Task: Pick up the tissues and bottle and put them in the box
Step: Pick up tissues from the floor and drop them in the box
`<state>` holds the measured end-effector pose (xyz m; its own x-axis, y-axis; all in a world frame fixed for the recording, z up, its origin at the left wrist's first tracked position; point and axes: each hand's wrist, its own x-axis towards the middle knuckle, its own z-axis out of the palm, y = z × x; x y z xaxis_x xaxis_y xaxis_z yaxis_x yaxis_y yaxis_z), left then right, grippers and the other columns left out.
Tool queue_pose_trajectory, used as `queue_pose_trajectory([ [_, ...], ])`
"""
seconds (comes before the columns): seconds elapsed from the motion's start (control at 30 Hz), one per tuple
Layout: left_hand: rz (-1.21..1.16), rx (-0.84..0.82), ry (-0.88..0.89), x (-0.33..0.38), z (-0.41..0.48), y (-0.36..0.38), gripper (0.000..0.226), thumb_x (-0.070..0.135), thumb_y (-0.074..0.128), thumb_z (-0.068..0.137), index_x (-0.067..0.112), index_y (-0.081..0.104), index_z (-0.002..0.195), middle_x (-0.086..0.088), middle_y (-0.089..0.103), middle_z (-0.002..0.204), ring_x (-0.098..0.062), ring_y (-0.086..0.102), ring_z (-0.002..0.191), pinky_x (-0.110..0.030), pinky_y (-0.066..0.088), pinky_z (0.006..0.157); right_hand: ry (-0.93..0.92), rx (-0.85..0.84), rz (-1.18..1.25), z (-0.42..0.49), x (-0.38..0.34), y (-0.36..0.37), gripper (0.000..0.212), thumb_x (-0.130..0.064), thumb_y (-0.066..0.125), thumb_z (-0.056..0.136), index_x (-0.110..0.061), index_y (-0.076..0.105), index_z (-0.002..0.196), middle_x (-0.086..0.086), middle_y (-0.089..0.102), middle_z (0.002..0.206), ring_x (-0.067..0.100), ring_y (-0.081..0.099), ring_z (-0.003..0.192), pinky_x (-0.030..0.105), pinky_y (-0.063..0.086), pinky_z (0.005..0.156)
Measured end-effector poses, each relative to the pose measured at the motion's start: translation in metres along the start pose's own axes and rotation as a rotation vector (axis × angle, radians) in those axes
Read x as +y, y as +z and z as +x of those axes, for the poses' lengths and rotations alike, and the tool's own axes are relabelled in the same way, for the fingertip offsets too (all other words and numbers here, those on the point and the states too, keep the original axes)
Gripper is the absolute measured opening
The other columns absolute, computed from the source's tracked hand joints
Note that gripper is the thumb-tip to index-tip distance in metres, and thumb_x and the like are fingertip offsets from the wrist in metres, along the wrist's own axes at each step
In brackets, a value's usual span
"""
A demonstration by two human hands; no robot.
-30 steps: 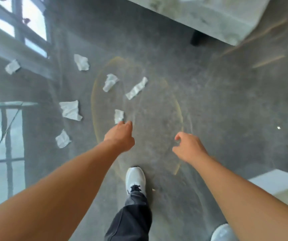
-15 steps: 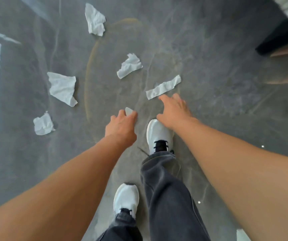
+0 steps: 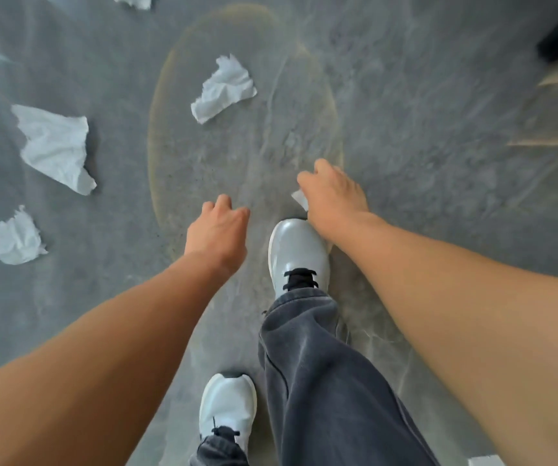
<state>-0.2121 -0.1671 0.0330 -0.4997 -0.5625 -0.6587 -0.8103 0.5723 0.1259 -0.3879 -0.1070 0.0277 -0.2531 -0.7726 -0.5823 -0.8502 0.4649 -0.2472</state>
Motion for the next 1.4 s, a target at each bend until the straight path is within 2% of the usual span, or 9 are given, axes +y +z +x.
queue_pose_trajectory([
  [0.23,0.201,0.038,0.161,0.052,-0.102,-0.11,0.02,0.005,0.055,0.071,0.015,0.057,0.088,-0.008,0.047,0.096,-0.032,0.049,0.095,-0.038,0.045,0.063,0.191,0.168,0.181,-0.154,0.002,-0.079,0.013,-0.021,0.053,0.091,-0.009,0.054,0.098,0.015,0.047,0.109,0.038,0.052,0.1,0.038,0.032,0.068],
  [0.4,0.356,0.038,0.309,0.132,-0.182,-0.121,0.019,0.006,0.054,0.069,0.017,0.051,0.083,-0.004,0.041,0.09,-0.031,0.05,0.095,-0.036,0.042,0.061,0.319,0.198,0.276,-0.288,0.033,-0.079,0.015,-0.022,0.054,0.091,-0.011,0.056,0.101,0.015,0.048,0.112,0.038,0.055,0.102,0.039,0.035,0.068],
  [0.57,0.375,-0.002,0.42,0.243,-0.238,-0.045,0.027,0.007,0.056,0.064,0.017,0.056,0.089,-0.006,0.048,0.094,-0.031,0.05,0.095,-0.037,0.045,0.064,0.478,0.203,0.332,-0.408,0.111,-0.011,0.016,-0.025,0.053,0.094,-0.011,0.057,0.101,0.014,0.048,0.113,0.037,0.054,0.103,0.038,0.032,0.065],
  [0.8,0.433,-0.096,0.644,0.416,-0.337,0.143,0.033,0.012,0.056,0.062,0.021,0.054,0.094,-0.005,0.049,0.099,-0.031,0.053,0.097,-0.037,0.047,0.066,0.68,0.218,0.447,-0.595,0.235,0.127,0.01,-0.011,0.051,0.087,-0.013,0.055,0.097,0.014,0.046,0.11,0.036,0.052,0.093,0.037,0.032,0.061],
  [0.93,0.338,-0.196,0.696,0.519,-0.412,0.247,0.032,0.014,0.055,0.063,0.022,0.056,0.094,-0.006,0.051,0.101,-0.032,0.055,0.095,-0.038,0.048,0.07,0.797,0.183,0.515,-0.711,0.291,0.201,0.023,0.0,0.046,0.08,-0.016,0.053,0.095,0.011,0.046,0.109,0.033,0.05,0.092,0.037,0.035,0.062],
  [1.03,0.331,-0.239,0.711,0.578,-0.452,0.301,0.032,0.011,0.058,0.066,0.02,0.054,0.096,-0.004,0.05,0.1,-0.027,0.053,0.087,-0.038,0.05,0.067,0.86,0.238,0.547,-0.763,0.311,0.242,0.02,0.001,0.05,0.082,-0.014,0.053,0.095,0.009,0.047,0.102,0.031,0.052,0.086,0.037,0.041,0.06],
  [1.2,0.29,-0.2,0.642,0.608,-0.455,0.343,0.055,0.012,0.068,0.066,0.018,0.04,0.113,-0.005,0.044,0.108,-0.028,0.05,0.094,-0.039,0.05,0.065,0.924,0.279,0.662,-0.776,0.322,0.283,0.035,0.0,0.053,0.082,-0.019,0.053,0.111,0.008,0.046,0.109,0.03,0.053,0.089,0.033,0.04,0.059],
  [1.3,0.238,-0.278,0.636,0.597,-0.443,0.34,0.085,0.016,0.076,0.063,0.023,0.026,0.131,-0.007,0.04,0.123,-0.03,0.047,0.106,-0.038,0.051,0.077,0.947,0.145,0.772,-0.776,0.325,0.29,0.064,-0.002,0.055,0.081,-0.031,0.037,0.135,0.008,0.037,0.132,0.035,0.054,0.1,0.035,0.045,0.07],
  [1.4,0.25,-0.322,0.575,0.576,-0.43,0.319,0.098,0.019,0.081,0.06,0.025,0.021,0.138,-0.009,0.04,0.124,-0.032,0.05,0.108,-0.035,0.045,0.075,0.962,0.109,0.8,-0.775,0.32,0.286,0.074,0.0,0.054,0.081,-0.031,0.025,0.142,0.008,0.034,0.139,0.037,0.057,0.102,0.036,0.048,0.074],
])
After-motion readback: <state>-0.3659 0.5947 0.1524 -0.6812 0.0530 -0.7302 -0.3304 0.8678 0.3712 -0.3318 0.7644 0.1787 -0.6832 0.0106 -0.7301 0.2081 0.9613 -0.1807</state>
